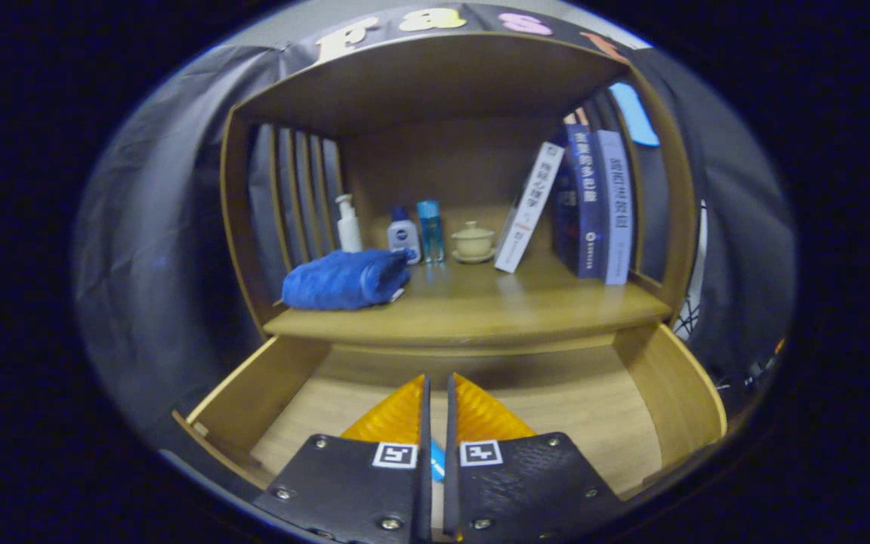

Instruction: Pull open the drawer, take out the items inside it, and place them on the countertop above the cabinet.

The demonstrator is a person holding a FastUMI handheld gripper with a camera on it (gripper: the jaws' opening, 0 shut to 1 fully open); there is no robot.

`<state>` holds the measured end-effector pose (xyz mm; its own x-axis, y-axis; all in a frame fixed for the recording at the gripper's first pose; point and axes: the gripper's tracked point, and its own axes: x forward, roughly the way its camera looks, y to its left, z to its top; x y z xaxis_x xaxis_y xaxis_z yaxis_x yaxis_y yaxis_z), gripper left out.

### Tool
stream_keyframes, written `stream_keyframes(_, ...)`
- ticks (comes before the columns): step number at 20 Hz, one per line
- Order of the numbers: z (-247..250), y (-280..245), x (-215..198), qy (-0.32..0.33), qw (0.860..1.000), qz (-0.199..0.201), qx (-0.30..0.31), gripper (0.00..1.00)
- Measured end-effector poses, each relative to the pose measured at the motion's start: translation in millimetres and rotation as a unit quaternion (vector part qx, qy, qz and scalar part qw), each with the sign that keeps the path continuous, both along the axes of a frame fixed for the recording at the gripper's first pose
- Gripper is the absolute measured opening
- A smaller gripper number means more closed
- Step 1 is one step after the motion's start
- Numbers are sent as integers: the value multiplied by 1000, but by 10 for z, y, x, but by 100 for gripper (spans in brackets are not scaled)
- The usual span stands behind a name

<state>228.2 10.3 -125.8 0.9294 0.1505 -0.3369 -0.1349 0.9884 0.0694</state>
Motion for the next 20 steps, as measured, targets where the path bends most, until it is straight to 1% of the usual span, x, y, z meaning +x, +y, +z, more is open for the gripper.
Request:
stream_keyframes(2,-145,26,-15,40,999,19,-8,9)
stream_keyframes(4,-270,28,56,68,997,26,-25,21)
stream_keyframes(5,-311,59,30,81,996,33,-25,34)
stream_keyframes(7,-409,82,38,102,994,31,-34,59)
stream_keyframes(9,-560,177,-16,143,987,50,-45,84)
stream_keyframes(10,-669,220,-58,169,982,61,-56,84)
stream_keyframes(12,-831,317,-129,209,972,85,-71,88)
stream_keyframes(15,-1046,391,-217,257,954,111,-101,88)
stream_keyframes(18,-1277,384,-309,308,934,126,-128,88)
stream_keyframes(20,-1447,333,-376,338,921,127,-146,87)
